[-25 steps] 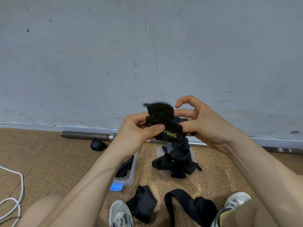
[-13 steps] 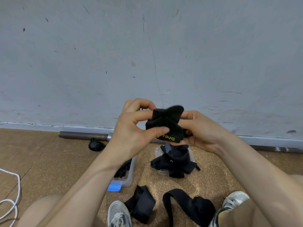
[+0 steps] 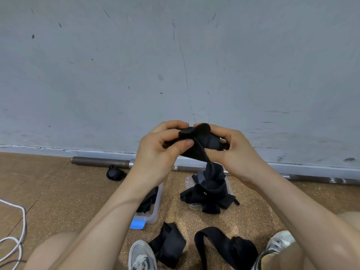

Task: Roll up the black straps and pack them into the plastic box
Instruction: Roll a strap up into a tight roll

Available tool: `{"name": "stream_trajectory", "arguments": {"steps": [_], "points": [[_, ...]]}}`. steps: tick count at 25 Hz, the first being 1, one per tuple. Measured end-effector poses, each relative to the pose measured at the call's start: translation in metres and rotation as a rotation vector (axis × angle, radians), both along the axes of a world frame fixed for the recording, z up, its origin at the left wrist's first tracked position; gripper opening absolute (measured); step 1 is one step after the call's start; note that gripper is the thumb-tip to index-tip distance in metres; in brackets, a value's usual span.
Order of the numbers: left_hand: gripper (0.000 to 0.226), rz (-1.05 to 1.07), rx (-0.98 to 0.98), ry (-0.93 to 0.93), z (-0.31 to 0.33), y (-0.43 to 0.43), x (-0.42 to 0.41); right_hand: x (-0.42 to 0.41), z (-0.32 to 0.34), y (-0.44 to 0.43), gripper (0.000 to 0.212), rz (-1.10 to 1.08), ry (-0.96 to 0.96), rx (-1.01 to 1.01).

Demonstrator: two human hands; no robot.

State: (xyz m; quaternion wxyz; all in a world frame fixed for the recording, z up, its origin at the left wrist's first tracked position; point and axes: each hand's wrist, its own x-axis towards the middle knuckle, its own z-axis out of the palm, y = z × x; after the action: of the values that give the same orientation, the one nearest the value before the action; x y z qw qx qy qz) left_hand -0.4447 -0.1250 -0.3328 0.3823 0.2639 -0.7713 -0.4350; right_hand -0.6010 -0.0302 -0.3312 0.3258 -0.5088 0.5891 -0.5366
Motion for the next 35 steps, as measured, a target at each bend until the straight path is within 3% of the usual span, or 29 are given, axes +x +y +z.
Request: {"name": "stream_trajectory", "arguments": {"steps": [4, 12, 18, 25, 27, 31, 33, 35], "points": [[0.012, -0.008, 0.176, 0.219, 0.005, 0.001, -0.001, -0.002, 0.009, 0.006, 0.051, 0.035, 0.061, -0.003], [0.024, 0.028, 0.293, 0.314, -0.008, 0.003, -0.009, -0.002, 0.014, 0.009, 0.047, -0.004, 0.122, -0.030], [0.018, -0.032, 0.353, 0.380, -0.009, 0.000, -0.007, -0.003, 0.003, 0.000, 0.063, -0.121, 0.208, 0.013], [0.025, -0.121, 0.436, 0.475, -0.008, 0.000, -0.001, 0.018, -0.006, 0.001, 0.065, -0.214, 0.344, -0.252], [0.025, -0.125, 0.432, 0.475, -0.007, -0.002, 0.002, 0.016, -0.005, 0.000, 0.057, -0.150, 0.194, -0.225], [0.022, -0.129, 0.343, 0.428, -0.007, -0.011, 0.008, 0.009, 0.011, 0.001, 0.028, -0.064, -0.521, -0.127], [0.021, -0.174, 0.286, 0.410, -0.006, -0.012, 0.009, 0.007, 0.012, 0.000, 0.038, -0.041, -0.650, -0.076], [0.021, -0.203, 0.249, 0.389, -0.003, -0.010, 0.009, 0.010, 0.012, 0.000, 0.042, 0.077, -0.658, 0.035]]}}
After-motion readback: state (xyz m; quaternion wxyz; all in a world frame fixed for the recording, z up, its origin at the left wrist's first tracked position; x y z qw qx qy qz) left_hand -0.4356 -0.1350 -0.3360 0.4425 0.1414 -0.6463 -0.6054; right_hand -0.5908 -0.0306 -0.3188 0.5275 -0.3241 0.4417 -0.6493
